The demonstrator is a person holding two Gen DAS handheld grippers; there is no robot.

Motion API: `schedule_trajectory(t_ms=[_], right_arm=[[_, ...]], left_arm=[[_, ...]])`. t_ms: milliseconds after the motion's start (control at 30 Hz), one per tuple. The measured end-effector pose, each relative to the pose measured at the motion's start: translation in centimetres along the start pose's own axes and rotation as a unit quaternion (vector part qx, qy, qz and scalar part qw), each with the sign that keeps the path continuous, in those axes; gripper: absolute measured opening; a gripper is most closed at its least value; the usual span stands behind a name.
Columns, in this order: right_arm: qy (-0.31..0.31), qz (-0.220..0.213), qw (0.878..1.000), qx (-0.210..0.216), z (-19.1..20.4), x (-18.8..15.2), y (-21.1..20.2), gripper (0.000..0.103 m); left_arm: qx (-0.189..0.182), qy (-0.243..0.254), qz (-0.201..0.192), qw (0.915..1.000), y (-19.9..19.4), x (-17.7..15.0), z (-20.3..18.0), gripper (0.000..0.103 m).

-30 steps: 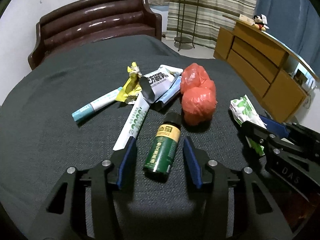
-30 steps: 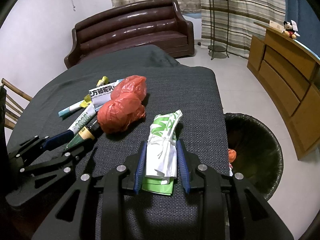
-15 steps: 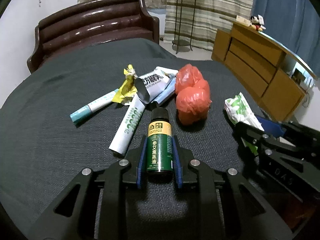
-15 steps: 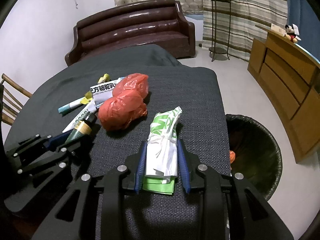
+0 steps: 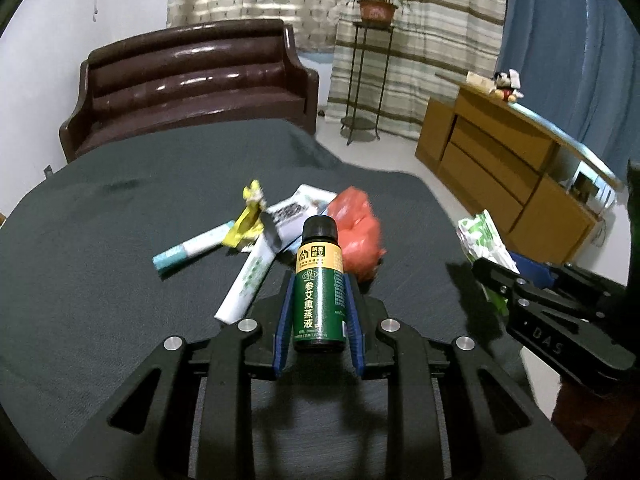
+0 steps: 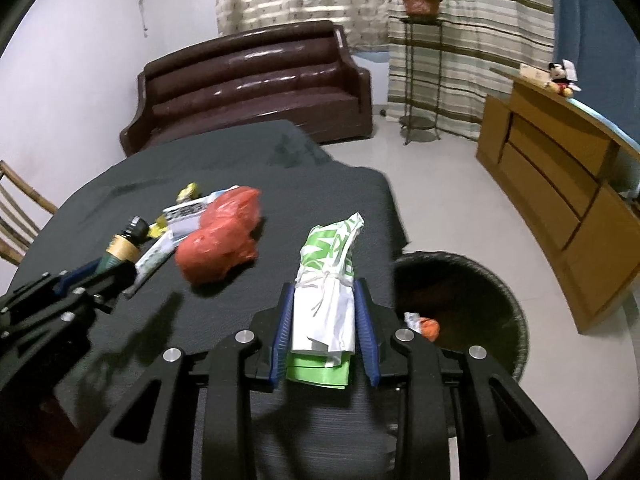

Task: Collect trash
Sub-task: 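Carry the packet and bottle over the black bin and open both tools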

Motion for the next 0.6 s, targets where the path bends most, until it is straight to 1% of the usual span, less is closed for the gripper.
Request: schedule_trajectory(t_ms=[233,400,600], right_arm=[[0.017,-0.012,0.999,-0.032,-4.0,0.4,-1.2,0.031],[0.027,-0.022,0.998,-0.054,-6.9,0.8,-2.0,0.031],[0.038,-0.029,0.996,-0.07,-9.4,0.7,-2.4,0.031]], left_arm=[[-0.021,0.009,-0.01,0.9997,0.3,1.2,-3.3,0.023],[-0.035,0.031,-0.018,0.9987,1.3,2.0,-6.7,0.023],[-0.05,0.049,-0.012,0.9975,2.7,2.0,-10.4,0.023]])
Point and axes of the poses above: each gripper's, at about its wrist camera, not at the fingertips, and y roughly the way its jaws point, z to its left, x to its top, the point moved 8 cm from there along y, roughly the way its jaws point, and after that the axes turned 6 degrees about x, right-handed, at the moved point
